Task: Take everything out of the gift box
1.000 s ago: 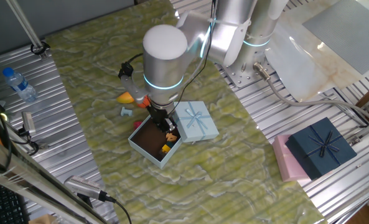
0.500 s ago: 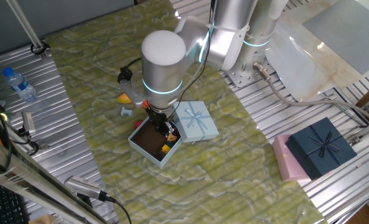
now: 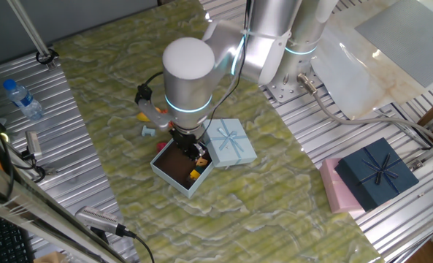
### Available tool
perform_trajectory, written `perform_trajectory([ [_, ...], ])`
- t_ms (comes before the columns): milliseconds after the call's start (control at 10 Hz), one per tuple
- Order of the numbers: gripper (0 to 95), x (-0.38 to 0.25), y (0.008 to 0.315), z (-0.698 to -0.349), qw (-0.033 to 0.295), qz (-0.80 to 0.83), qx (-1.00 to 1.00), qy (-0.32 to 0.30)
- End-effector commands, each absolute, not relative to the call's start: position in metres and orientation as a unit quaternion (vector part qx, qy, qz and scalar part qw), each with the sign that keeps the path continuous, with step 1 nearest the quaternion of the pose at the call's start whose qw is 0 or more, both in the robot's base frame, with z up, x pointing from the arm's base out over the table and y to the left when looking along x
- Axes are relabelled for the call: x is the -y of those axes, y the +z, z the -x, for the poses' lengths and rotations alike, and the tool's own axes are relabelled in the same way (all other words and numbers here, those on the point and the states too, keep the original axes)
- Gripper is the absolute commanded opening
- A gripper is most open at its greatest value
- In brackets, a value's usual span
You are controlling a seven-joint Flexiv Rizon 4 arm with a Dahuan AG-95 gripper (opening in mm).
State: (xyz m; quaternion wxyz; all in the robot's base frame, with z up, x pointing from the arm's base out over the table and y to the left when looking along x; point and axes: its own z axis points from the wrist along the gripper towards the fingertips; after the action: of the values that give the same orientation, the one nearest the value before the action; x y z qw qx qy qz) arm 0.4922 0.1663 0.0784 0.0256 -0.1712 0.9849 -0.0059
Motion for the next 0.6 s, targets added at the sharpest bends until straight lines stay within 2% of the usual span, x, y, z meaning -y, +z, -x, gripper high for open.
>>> perform_trajectory([
  [100, 19.0, -0.1665, 0.0788, -0.4919, 0.022, 0.195, -0.981, -0.007],
  [300, 19.0, -0.1665, 0.0788, -0.4919, 0.029, 0.213, -0.977, -0.007],
  [400, 38.0, -0.1665, 0.0788, -0.4919, 0.035, 0.213, -0.976, -0.006],
  [600, 38.0, -0.1685, 0.0791, -0.4933, 0.052, 0.221, -0.974, 0.011],
])
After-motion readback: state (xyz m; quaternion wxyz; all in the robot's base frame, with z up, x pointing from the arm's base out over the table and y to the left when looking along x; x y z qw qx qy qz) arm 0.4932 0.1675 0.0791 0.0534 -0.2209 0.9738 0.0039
